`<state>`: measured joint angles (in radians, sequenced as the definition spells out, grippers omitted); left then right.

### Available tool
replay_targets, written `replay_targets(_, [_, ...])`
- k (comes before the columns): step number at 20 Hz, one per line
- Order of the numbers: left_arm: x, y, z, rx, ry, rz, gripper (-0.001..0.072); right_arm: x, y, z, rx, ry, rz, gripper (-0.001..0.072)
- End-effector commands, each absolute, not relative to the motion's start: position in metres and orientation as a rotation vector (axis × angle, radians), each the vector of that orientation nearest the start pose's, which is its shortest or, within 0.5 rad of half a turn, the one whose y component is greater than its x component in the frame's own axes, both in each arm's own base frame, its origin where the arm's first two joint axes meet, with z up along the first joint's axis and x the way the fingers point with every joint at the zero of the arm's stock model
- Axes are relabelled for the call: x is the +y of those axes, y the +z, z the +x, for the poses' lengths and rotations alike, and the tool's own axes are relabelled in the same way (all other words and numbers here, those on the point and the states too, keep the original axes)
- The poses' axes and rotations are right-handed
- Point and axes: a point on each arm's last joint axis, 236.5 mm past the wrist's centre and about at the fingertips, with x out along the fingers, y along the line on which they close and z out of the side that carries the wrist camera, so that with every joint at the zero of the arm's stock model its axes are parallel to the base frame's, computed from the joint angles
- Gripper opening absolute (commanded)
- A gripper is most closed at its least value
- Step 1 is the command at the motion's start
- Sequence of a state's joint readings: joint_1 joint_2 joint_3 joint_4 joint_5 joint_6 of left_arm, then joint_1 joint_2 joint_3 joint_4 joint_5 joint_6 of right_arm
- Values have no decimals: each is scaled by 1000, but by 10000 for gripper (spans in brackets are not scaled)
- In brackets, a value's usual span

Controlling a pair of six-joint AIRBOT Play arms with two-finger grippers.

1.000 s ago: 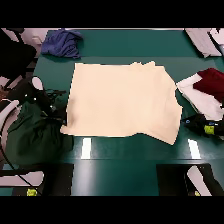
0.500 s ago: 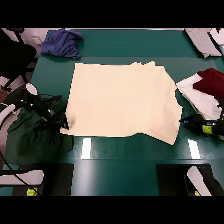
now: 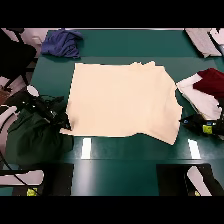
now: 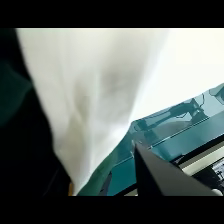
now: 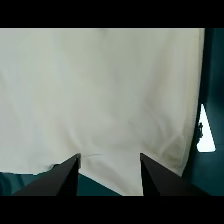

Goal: Fold the shirts.

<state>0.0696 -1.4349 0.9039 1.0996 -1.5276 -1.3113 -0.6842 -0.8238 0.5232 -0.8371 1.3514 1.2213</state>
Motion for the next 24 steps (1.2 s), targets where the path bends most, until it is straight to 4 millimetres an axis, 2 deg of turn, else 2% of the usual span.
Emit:
replay_targets(1, [-104, -79, 222, 1925, -507, -316, 421, 7, -11, 237, 1189, 122, 883, 441])
replay_targets(3, [-109, -80, 224, 1912, -515, -291, 73, 8, -10, 237, 1191, 124, 884, 441])
replay_targets(4, [-109, -80, 227, 1904, -514, -292, 27, 8, -10, 237, 1192, 126, 885, 441])
replay_targets(9, [-110, -52, 255, 1837, -540, -259, 25, 4, -16, 232, 1215, 105, 859, 441])
replay_targets(13, [-110, -35, 270, 1798, -554, -239, 25, -22, -36, 212, 1299, -40, 809, 447])
replay_targets(15, [-110, -36, 270, 1795, -555, -237, 25, -33, -36, 217, 1259, -82, 872, 524])
replay_targets(16, [-110, -36, 270, 1795, -556, -236, 25, -35, -40, 217, 1266, -90, 912, 530])
replay_targets(17, [-110, -36, 272, 1790, -554, -235, 25, -35, -47, 215, 1297, -89, 938, 593])
replay_targets(21, [-110, -38, 277, 1767, -551, -231, 25, -14, -73, 211, 1442, -20, 987, 615])
replay_targets(24, [-110, -38, 278, 1762, -550, -230, 25, 7, -84, 228, 1454, 58, 1079, 615])
